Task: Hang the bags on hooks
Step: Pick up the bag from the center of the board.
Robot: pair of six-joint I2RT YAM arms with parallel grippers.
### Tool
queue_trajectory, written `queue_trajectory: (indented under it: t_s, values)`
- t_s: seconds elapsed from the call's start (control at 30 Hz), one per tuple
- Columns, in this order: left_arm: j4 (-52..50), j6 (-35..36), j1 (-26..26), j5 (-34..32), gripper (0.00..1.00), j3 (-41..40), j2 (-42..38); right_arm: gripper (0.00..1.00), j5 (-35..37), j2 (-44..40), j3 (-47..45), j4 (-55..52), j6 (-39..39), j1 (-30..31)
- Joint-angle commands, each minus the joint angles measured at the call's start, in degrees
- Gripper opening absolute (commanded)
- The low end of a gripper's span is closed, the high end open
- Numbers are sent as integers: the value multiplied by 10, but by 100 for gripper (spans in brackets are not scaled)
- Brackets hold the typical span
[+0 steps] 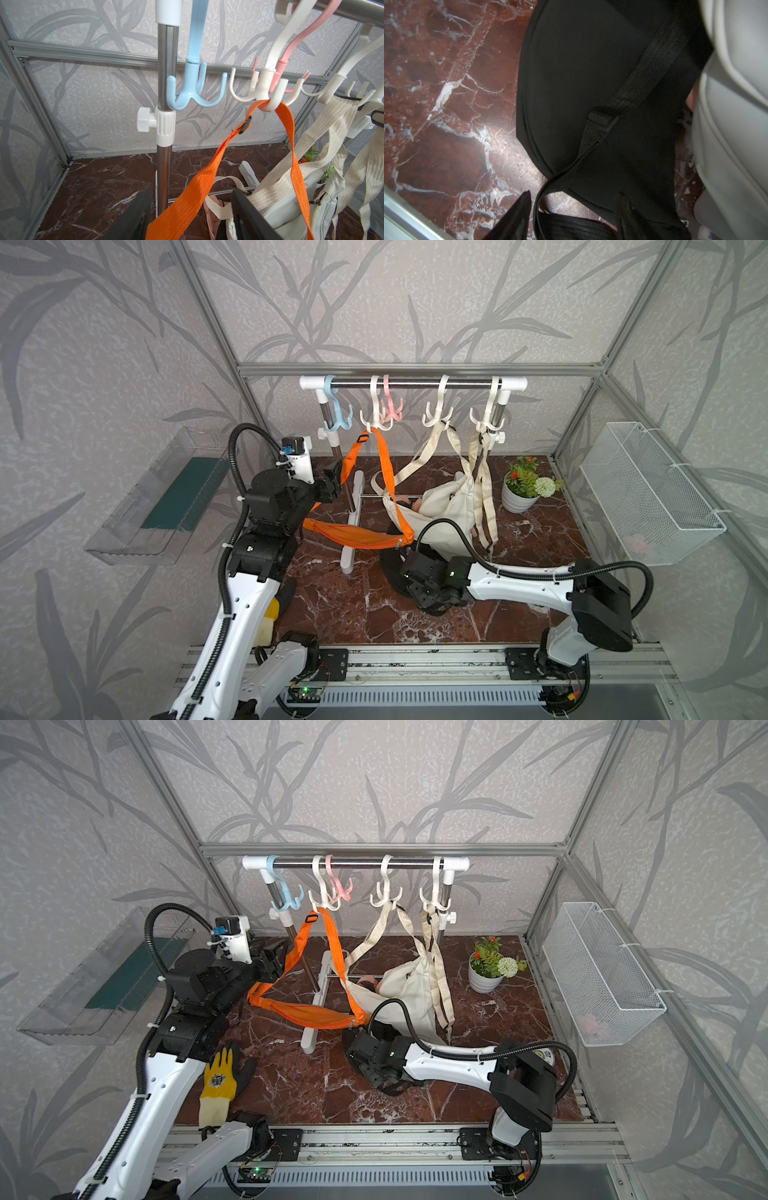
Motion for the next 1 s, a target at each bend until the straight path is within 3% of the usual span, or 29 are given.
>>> queue_trajectory:
  t_s: [0.0, 0.17, 0.27, 0.33, 0.47, 0.53, 0.73, 0.97]
  values:
    - [17, -5, 3, -4, 64, -8, -15, 54, -7, 25, 17, -17, 37, -24]
    - [24, -6, 4, 1, 64, -16, -18, 17, -27, 41, 14, -4, 38, -43]
    - [28, -7, 4, 1, 64, -20, -17, 6, -42, 9, -8, 17, 41, -58]
    - [32, -7, 4, 4, 64, -23, -17, 11, -52, -11, -23, 28, 40, -79]
    - [34, -7, 4, 3, 64, -22, -14, 43, -61, -30, -18, 9, 31, -75]
    - [36, -7, 4, 4, 64, -22, -15, 51, -57, -34, -16, 1, 37, -66]
    - [39, -11, 5, 4, 64, -25, -17, 59, -46, 13, 6, -19, 60, -38]
    - [37, -11, 4, 3, 64, -28, -26, 61, -61, 101, 67, -39, 44, -35]
